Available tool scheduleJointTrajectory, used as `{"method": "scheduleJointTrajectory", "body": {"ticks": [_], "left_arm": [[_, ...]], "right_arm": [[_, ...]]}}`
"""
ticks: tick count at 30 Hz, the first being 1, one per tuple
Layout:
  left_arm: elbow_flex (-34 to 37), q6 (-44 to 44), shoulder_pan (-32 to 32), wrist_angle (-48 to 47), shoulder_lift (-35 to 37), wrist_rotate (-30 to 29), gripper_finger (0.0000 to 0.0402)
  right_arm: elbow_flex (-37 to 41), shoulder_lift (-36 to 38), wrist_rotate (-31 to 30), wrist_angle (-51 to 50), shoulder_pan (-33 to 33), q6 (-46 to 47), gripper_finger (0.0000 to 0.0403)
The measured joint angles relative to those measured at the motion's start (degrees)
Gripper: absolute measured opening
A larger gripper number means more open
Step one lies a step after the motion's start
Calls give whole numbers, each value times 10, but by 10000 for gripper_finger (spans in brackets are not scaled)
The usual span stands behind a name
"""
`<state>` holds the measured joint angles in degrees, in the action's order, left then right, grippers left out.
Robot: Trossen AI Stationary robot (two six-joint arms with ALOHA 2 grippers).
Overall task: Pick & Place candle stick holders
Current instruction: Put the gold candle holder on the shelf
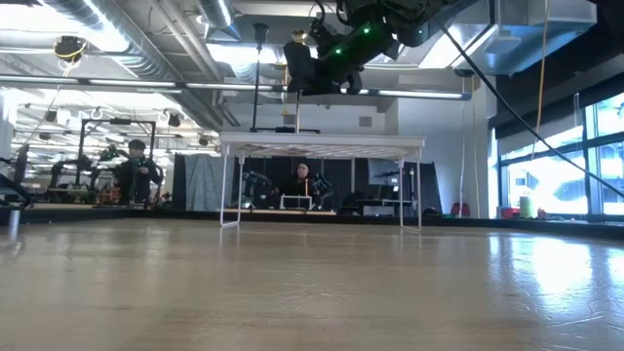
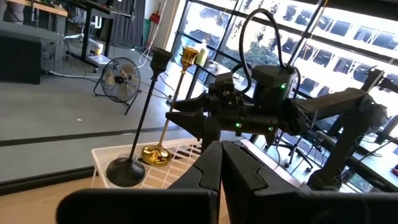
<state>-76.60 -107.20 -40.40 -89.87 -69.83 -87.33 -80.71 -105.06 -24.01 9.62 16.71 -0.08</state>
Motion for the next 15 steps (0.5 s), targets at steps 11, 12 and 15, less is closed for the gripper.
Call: {"method": "scheduleJointTrajectory", "body": {"ticks": [11, 12, 15], "left_arm": [[0, 0, -4, 1, 0, -3, 2], [0, 0, -4, 1, 0, -4, 1], [0, 0, -4, 1, 0, -4, 2]], "right_arm": [[0, 11, 0, -26, -11, 11, 230], [0, 16, 0, -30, -14, 12, 233], [0, 35, -2, -67, -24, 25, 237]]}}
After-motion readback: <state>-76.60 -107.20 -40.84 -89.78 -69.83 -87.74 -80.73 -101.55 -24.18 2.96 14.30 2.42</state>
